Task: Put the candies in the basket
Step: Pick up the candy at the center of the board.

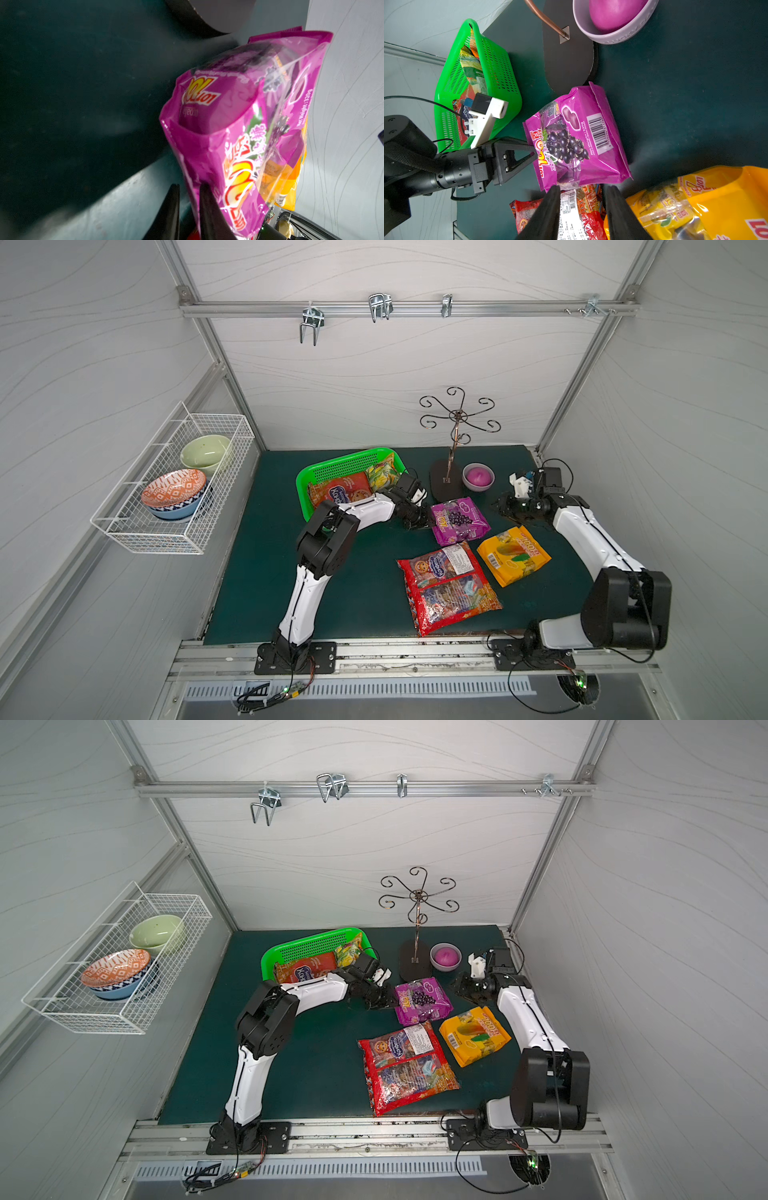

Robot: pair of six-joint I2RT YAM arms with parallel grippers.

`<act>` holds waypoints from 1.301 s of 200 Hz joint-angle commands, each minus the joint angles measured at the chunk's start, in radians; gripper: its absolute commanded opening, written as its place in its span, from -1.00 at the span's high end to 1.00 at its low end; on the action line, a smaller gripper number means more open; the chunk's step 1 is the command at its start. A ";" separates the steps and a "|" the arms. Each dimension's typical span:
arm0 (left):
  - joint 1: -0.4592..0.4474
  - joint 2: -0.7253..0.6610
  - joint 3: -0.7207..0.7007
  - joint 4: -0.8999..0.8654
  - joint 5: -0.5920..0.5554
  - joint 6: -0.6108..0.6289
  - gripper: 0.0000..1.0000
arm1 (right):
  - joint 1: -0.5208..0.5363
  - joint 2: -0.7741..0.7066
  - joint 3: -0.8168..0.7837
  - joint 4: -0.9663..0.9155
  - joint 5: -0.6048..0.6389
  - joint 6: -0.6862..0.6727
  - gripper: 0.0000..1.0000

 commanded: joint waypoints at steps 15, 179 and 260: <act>0.019 0.075 0.005 -0.099 -0.012 -0.078 0.68 | -0.009 0.018 -0.003 0.010 -0.015 0.003 0.16; 0.136 -0.144 -0.094 -0.268 0.046 0.157 1.00 | 0.134 0.214 0.170 -0.199 0.055 -0.169 0.06; 0.143 -0.146 -0.097 -0.274 0.036 0.177 1.00 | 0.203 0.369 0.212 -0.210 0.121 -0.210 0.12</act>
